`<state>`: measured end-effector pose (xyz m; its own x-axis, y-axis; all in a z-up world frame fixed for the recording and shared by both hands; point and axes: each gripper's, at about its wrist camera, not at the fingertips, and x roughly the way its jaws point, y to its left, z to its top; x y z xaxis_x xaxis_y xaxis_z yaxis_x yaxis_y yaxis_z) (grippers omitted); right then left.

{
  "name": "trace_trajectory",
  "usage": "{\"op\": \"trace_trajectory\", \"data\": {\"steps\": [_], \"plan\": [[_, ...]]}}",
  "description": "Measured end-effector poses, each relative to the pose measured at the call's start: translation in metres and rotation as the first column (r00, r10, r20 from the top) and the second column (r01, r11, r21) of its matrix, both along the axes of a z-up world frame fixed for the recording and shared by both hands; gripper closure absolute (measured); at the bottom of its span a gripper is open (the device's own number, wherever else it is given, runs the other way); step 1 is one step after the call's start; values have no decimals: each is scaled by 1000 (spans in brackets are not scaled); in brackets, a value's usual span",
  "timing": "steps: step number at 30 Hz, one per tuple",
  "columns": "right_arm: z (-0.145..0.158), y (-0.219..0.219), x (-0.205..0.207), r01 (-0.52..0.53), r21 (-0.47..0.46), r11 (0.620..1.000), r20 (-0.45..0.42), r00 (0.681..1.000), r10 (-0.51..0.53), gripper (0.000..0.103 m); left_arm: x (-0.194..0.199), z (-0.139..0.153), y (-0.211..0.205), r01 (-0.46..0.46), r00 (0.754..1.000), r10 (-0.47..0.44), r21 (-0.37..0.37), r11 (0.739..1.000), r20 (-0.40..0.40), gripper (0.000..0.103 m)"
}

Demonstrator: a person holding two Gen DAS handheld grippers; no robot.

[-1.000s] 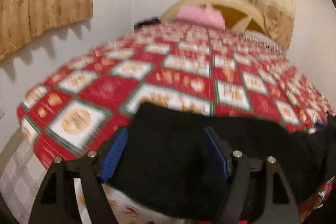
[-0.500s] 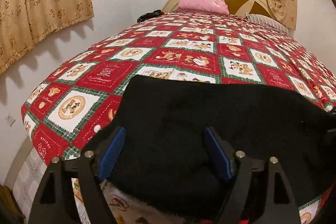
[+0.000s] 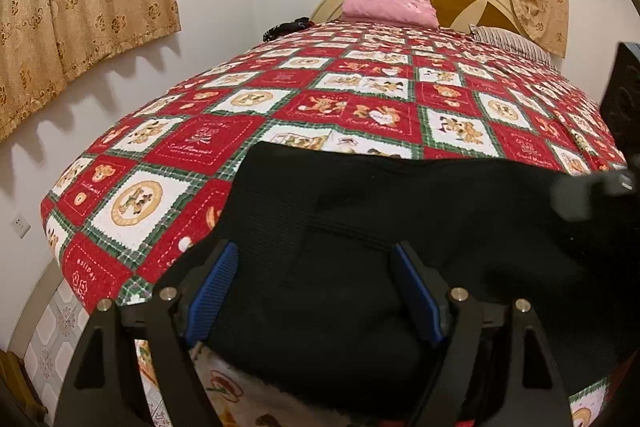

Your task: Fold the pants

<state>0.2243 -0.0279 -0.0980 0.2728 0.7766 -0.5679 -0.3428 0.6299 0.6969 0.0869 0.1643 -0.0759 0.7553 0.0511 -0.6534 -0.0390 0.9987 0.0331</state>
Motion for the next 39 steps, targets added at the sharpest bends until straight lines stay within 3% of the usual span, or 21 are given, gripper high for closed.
{"op": "trace_trajectory", "data": {"steps": [3, 4, 6, 12, 13, 14, 16, 18, 20, 21, 22, 25, 27, 28, 31, 34, 37, 39], "plan": [[10, -9, 9, 85, -43, 995, 82, 993, -81, 27, 0, 0, 1, 1, 1000, -1, -6, 1000, -2, 21], [11, -18, 12, 94, -6, 996, 76, 993, -94, 27, 0, -1, 2, 6, 1000, -6, -7, 1000, -3, 21], [7, -34, 19, 101, 74, 992, 29, 994, -104, 33, 0, -1, 3, 17, 1000, -17, -11, 1000, -6, 21], [-2, -91, 31, 152, 146, 978, -100, 985, -138, 58, -1, -2, 3, 23, 1000, -23, -5, 1000, 0, 21], [-2, -101, 29, 178, 128, 976, -110, 980, -164, 59, -1, -2, 3, 24, 1000, -24, -4, 1000, 1, 21], [3, -117, 25, 270, 25, 963, -70, 961, -268, 58, -1, -2, 3, 23, 1000, -23, -3, 1000, 1, 20], [13, -151, 14, 424, -88, 901, 2, 905, -426, 56, -1, -2, 4, 27, 1000, -27, -5, 1000, 0, 20], [21, -201, -9, 584, -87, 807, -20, 809, -588, 56, -1, -2, 4, 27, 1000, -27, -3, 1000, 0, 20], [31, -222, -31, 652, -115, 749, 8, 755, -656, 56, -1, -3, 4, 25, 1000, -25, -1, 1000, 7, 20], [41, -234, -51, 716, -177, 676, 62, 693, -718, 56, -2, -3, 3, 21, 1000, -21, -1, 1000, 13, 19], [47, -242, -61, 747, -202, 633, 97, 658, -746, 56, -2, -3, 3, 18, 1000, -18, -1, 1000, 15, 19], [73, -286, -100, 869, -285, 404, 223, 470, -854, 56, -1, -3, 2, 9, 1000, -9, 3, 1000, 16, 18], [83, -321, -114, 909, -320, 266, 231, 348, -909, 55, 0, -3, 2, 6, 1000, -6, 3, 1000, 10, 18], [86, -341, -116, 919, -321, 231, 218, 309, -926, 55, 0, -3, 2, 4, 1000, -4, 3, 1000, 7, 18], [86, -378, -97, 873, -450, 185, 219, 309, -925, 55, 0, -3, 2, 2, 1000, -2, 3, 1000, 4, 18], [73, -403, -72, 771, -633, 66, 258, 291, -921, 55, -1, -3, 1, -4, 1000, 4, 6, 1000, 11, 18], [54, -427, -70, 703, -707, 76, 210, 311, -927, 53, -1, -4, 1, -8, 1000, 8, 9, 1000, 15, 17], [50, -424, -64, 669, -741, 57, 222, 324, -920, 53, -1, -3, 1, -10, 1000, 9, 12, 1000, 13, 17]]}}
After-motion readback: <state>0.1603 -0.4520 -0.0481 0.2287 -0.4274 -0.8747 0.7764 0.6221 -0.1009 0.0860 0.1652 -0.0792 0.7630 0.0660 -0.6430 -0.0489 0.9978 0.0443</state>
